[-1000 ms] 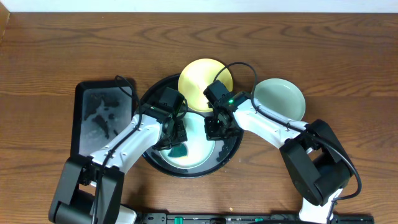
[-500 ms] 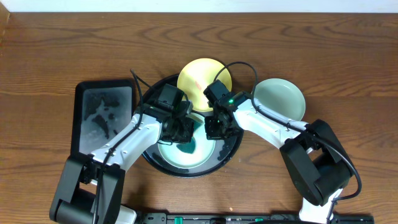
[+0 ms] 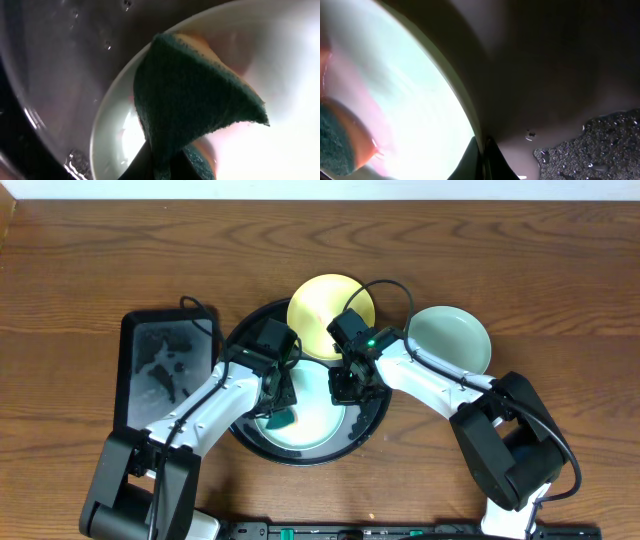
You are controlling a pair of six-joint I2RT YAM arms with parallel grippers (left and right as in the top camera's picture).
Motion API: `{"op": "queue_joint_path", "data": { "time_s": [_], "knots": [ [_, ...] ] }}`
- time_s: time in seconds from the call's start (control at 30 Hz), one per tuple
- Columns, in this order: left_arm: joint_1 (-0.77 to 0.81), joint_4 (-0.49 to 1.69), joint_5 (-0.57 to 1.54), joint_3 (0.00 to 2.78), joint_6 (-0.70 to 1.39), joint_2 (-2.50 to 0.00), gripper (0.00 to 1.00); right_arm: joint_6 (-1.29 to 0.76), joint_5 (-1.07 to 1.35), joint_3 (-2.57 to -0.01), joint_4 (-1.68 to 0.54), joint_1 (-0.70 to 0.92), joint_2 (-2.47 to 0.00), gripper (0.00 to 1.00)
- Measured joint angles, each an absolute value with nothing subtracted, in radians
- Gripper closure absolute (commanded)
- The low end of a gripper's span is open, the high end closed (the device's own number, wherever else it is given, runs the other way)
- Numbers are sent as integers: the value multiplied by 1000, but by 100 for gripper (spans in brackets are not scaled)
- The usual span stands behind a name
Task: Clean dirty plates on tray and stack at the side
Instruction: 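Scrub the held mint plate with the sponge in the left gripper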
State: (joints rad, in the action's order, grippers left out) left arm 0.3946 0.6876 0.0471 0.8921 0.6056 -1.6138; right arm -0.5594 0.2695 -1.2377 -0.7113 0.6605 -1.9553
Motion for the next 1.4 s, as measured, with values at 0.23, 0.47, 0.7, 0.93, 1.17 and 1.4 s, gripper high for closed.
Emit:
{"op": "queue_joint_path", "data": {
  "time_s": [0.23, 0.47, 0.7, 0.93, 1.17, 1.4],
  "knots": [
    [379, 673, 268, 891, 352, -1614, 92, -559, 258, -1238, -710, 658, -1955, 99],
    [384, 541, 413, 875, 190, -1618, 93, -559, 258, -1238, -710, 655, -1955, 99],
    [387, 483, 234, 876, 210, -1618, 93, -559, 263, -1238, -709, 655, -1955, 99],
    [397, 623, -23, 890, 448, -1618, 93, -559, 268, -1238, -707, 655, -1955, 99],
    [384, 671, 111, 896, 344, -1618, 93, -559, 265, -1238, -707, 655, -1955, 99],
    [378, 668, 441, 886, 97, -1632, 93, -559, 258, -1238, -709, 652, -1955, 99]
  ]
}}
